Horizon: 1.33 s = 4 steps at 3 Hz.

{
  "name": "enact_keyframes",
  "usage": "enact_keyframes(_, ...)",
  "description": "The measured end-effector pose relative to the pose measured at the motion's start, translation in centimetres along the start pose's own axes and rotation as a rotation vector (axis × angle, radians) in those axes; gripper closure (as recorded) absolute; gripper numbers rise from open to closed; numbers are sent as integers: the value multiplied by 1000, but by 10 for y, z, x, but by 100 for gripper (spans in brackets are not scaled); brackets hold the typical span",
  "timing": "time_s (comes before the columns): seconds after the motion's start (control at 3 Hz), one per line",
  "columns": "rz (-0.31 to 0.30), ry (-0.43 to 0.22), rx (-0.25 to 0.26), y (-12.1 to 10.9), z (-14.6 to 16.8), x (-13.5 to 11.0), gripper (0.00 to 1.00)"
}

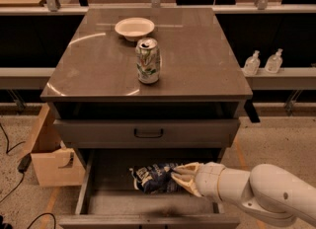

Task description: Place blue chip bag into middle drawer

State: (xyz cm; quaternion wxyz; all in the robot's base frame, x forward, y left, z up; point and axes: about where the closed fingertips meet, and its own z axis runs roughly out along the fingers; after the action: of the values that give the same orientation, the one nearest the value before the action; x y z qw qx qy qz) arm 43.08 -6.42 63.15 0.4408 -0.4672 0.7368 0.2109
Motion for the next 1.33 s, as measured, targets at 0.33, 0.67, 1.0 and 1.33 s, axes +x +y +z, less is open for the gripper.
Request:
enact_keyframes(0.33,47,-4,8,-13,20,34,100)
enact_keyframes(0.67,86,-20,-24,-14,52,59,100)
enact_keyframes(1.0,135,-11,-23,-7,79,76,84)
enact_keyframes(1.33,171,5,17,-10,99,90,61)
